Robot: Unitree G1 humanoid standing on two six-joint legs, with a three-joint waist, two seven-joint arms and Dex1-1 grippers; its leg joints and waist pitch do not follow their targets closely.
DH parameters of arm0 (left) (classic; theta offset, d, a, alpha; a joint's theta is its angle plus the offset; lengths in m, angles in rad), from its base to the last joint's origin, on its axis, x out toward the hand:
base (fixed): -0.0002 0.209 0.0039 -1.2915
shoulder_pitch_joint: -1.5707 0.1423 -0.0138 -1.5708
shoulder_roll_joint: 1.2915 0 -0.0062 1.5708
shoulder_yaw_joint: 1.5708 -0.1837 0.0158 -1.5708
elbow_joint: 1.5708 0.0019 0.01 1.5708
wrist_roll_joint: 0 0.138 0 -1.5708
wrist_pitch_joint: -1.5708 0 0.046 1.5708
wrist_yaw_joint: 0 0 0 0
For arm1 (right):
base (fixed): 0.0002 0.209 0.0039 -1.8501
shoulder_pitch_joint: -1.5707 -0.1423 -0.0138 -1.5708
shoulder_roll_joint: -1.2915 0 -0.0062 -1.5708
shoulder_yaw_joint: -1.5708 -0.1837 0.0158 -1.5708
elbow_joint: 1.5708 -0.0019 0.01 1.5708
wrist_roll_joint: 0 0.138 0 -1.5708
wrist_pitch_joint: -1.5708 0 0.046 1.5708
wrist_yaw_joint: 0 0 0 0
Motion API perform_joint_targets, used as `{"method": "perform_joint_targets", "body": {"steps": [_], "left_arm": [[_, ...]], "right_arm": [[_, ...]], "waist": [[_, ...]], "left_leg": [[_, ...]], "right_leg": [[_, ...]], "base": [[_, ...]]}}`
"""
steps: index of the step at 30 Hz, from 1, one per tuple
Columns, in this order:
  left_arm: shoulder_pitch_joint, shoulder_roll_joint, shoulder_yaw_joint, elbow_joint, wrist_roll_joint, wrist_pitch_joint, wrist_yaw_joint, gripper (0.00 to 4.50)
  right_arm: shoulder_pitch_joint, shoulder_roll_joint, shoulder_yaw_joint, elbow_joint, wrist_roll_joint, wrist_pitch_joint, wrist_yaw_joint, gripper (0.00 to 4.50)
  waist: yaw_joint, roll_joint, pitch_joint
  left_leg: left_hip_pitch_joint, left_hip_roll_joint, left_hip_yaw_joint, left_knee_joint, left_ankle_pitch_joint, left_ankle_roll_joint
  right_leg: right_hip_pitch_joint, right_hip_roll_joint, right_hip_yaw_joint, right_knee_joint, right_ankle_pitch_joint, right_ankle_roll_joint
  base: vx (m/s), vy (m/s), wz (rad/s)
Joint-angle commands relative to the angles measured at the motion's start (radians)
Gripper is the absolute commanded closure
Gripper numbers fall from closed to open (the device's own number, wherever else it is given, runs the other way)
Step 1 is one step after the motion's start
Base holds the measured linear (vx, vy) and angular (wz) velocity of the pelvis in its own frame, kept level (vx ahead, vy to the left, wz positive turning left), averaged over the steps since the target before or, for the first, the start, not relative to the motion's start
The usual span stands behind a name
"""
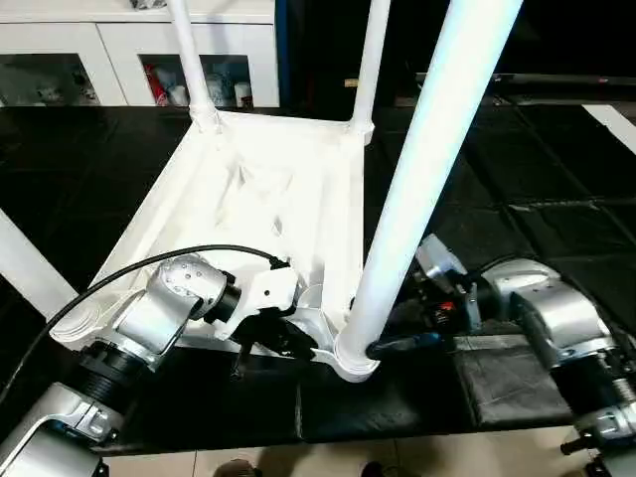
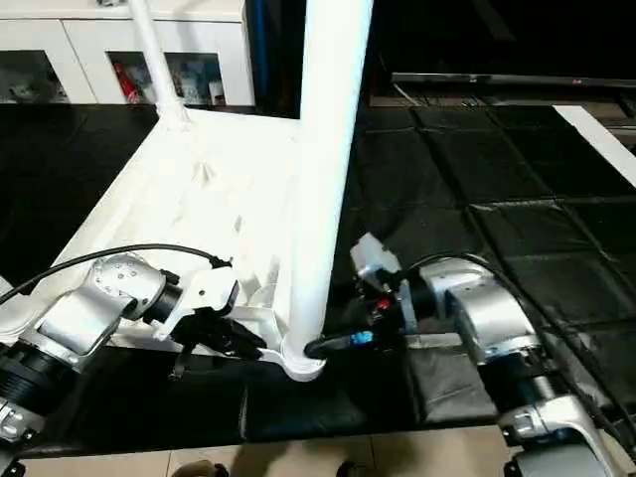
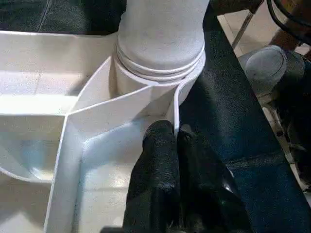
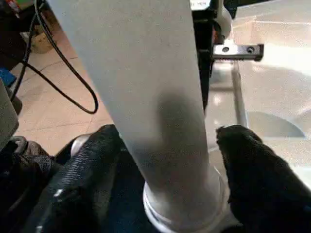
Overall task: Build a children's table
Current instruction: Rotate leg to tighten
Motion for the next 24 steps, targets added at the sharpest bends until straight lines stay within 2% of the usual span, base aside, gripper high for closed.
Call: {"method": "perform_joint_targets", "body": {"steps": [1, 6, 12, 15, 17, 19, 21, 22, 23, 24], "left_arm": [[-0.008, -0.013, -0.042, -0.021, 0.000, -0.012, -0.049, 4.50], [-0.008, -0.010, -0.044, -0.017, -0.001, -0.014, -0.047, 4.50], [-0.005, -0.014, -0.036, -0.010, -0.005, 0.004, -0.028, 4.50], [-0.004, -0.030, -0.022, -0.007, -0.010, 0.043, 0.006, 4.50], [-0.005, -0.069, 0.016, -0.003, -0.033, 0.108, 0.072, 4.50], [-0.006, -0.085, 0.031, -0.002, -0.043, 0.128, 0.097, 4.50], [-0.010, -0.114, 0.058, 0.003, -0.050, 0.172, 0.155, 4.50], [-0.013, -0.127, 0.067, 0.006, -0.047, 0.183, 0.182, 4.50], [-0.018, -0.145, 0.078, 0.012, -0.042, 0.201, 0.220, 4.50], [-0.020, -0.153, 0.083, 0.014, -0.040, 0.208, 0.234, 4.50]], "right_arm": [[-0.009, 0.001, 0.013, -0.002, 0.012, 0.003, 0.016, 1.36], [-0.006, 0.002, 0.023, -0.003, 0.021, 0.015, 0.028, 1.91], [0.009, 0.004, 0.021, -0.019, 0.028, 0.033, 0.029, 2.28], [0.025, 0.017, 0.009, -0.036, 0.038, 0.049, -0.004, 2.34], [0.037, 0.048, -0.014, -0.032, 0.019, 0.055, -0.113, 2.35], [0.040, 0.064, -0.022, -0.026, 0.003, 0.050, -0.166, 2.38], [0.045, 0.102, -0.038, -0.024, -0.022, 0.056, -0.271, 2.43], [0.047, 0.120, -0.046, -0.026, -0.029, 0.065, -0.315, 2.46], [0.046, 0.145, -0.055, -0.028, -0.035, 0.080, -0.368, 2.48], [0.045, 0.155, -0.058, -0.028, -0.037, 0.084, -0.388, 2.50]], "waist": [[-0.004, -0.009, -0.072], [-0.004, -0.008, -0.072], [-0.003, -0.008, -0.071], [-0.003, -0.007, -0.069], [-0.003, -0.007, -0.066], [-0.007, -0.008, -0.061], [-0.015, -0.011, -0.055], [-0.017, -0.012, -0.055], [-0.024, -0.014, -0.052], [-0.032, -0.014, -0.052]], "left_leg": [[0.003, 0.004, 0.014, -0.058, -0.170, 0.078], [0.002, 0.004, 0.014, -0.058, -0.167, 0.079], [0.003, 0.003, 0.015, -0.057, -0.165, 0.078], [0.001, 0.002, 0.015, -0.058, -0.178, 0.071], [0.004, 0.002, 0.015, -0.059, -0.192, 0.064], [0.002, -0.001, 0.013, -0.061, -0.223, 0.051], [0.002, -0.007, 0.009, -0.063, -0.272, 0.030], [0.002, -0.010, 0.007, -0.063, -0.276, 0.027], [-0.004, -0.013, 0.001, -0.065, -0.285, 0.021], [-0.005, -0.017, -0.002, -0.064, -0.287, 0.020]], "right_leg": [[0.061, -0.033, 0.036, -0.049, -0.278, -0.217], [0.063, -0.033, 0.039, -0.046, -0.260, -0.225], [0.062, -0.032, 0.041, -0.044, -0.251, -0.229], [0.063, -0.033, 0.041, -0.047, -0.276, -0.222], [0.060, -0.033, 0.042, -0.052, -0.305, -0.214], [0.058, -0.033, 0.041, -0.058, -0.375, -0.192], [0.055, -0.034, 0.037, -0.072, -0.521, -0.136], [0.055, -0.036, 0.036, -0.077, -0.557, -0.119], [0.059, -0.037, 0.031, -0.084, -0.622, -0.083], [0.056, -0.038, 0.028, -0.092, -0.656, -0.059]], "base": [[0.000, 0.000, 0.00], [0.000, 0.000, 0.00], [0.000, 0.000, 0.00], [0.000, 0.000, 0.00], [0.000, 0.000, 0.00], [0.000, 0.000, 0.00], [-0.029, -0.003, -0.03], [-0.057, -0.005, -0.05], [-0.054, 0.000, -0.08], [0.000, 0.000, 0.00]]}}
